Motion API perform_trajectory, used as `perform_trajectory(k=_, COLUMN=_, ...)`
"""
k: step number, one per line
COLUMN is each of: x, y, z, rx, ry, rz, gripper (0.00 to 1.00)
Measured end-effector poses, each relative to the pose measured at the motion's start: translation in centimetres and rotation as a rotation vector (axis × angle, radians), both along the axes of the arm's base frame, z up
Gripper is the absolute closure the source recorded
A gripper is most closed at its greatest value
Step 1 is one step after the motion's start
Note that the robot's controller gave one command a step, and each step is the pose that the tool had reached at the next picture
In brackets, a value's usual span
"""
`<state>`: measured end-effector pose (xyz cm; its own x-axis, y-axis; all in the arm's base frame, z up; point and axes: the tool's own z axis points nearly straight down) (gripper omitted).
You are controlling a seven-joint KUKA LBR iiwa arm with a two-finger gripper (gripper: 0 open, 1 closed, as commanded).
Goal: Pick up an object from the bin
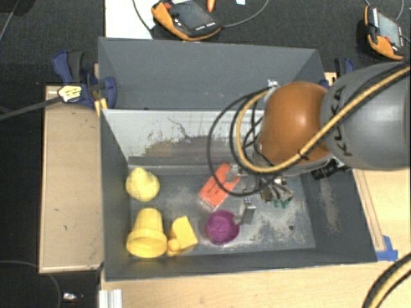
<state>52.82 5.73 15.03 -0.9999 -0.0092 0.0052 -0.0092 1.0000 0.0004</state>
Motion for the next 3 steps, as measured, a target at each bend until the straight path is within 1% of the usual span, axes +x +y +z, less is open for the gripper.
perform_trajectory(k=1, x=0.1, y=0.0, z=0.4, rx=0.001, ry=-0.006, rz=-0.001, gripper=0.00)
perform_trajectory(k=2, x=-0.3, y=2.1, z=-1.2, rx=0.002, ry=-0.007, rz=0.370, gripper=0.00)
perform_trajectory(k=3, x=0.7, y=1.5, z=-4.3, rx=0.001, ry=-0.008, rz=0.053, gripper=0.00)
